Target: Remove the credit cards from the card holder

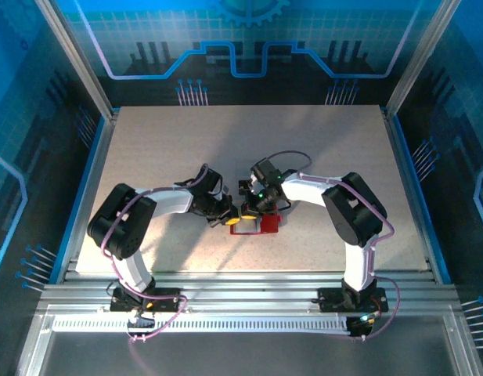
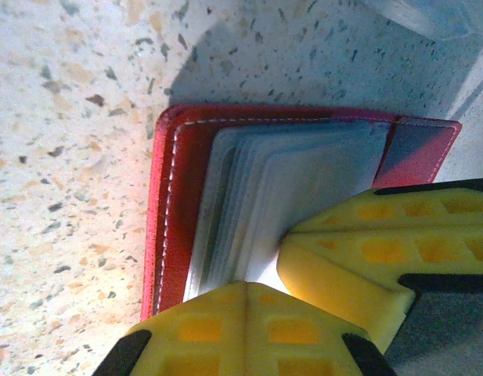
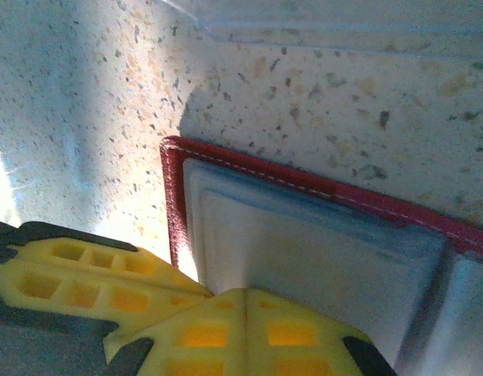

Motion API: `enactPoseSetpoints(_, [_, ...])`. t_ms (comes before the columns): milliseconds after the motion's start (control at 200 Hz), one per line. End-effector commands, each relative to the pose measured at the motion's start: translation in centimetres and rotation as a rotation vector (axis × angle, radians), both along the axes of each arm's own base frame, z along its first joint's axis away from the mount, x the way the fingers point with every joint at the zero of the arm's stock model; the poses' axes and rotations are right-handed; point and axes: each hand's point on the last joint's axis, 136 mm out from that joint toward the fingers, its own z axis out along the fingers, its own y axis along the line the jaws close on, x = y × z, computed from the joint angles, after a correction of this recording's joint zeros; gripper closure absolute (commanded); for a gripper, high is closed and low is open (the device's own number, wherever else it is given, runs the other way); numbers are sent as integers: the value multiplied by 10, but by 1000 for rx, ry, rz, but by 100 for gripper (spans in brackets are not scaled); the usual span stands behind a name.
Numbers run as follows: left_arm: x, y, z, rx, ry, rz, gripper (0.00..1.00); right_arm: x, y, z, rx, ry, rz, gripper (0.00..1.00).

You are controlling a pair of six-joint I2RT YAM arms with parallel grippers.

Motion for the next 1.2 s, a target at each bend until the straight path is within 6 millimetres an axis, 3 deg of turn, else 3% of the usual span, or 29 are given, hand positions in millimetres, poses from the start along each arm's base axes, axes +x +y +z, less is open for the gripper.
enactPoseSetpoints(0, [-10,7,-9,61,42,-15,100,-6,-16,-2,-69,19,-5,96])
enactPoseSetpoints(495, [-11,7,-12,71,56,-22,100,-10,-33,14,-168,-47,34,93])
enactPoseSetpoints(790, [-11,6,-11,67,59,-24,100,-20,-40,10,-265,-54,99,92])
enactPoseSetpoints(975, [-9,5,-9,66,55,-27,100,-22,-39,8,-273,-56,107,92])
enactPoseSetpoints(1196, [-10,5,-10,68,59,-27,100,-25,-33,21,-228,-80,112,91])
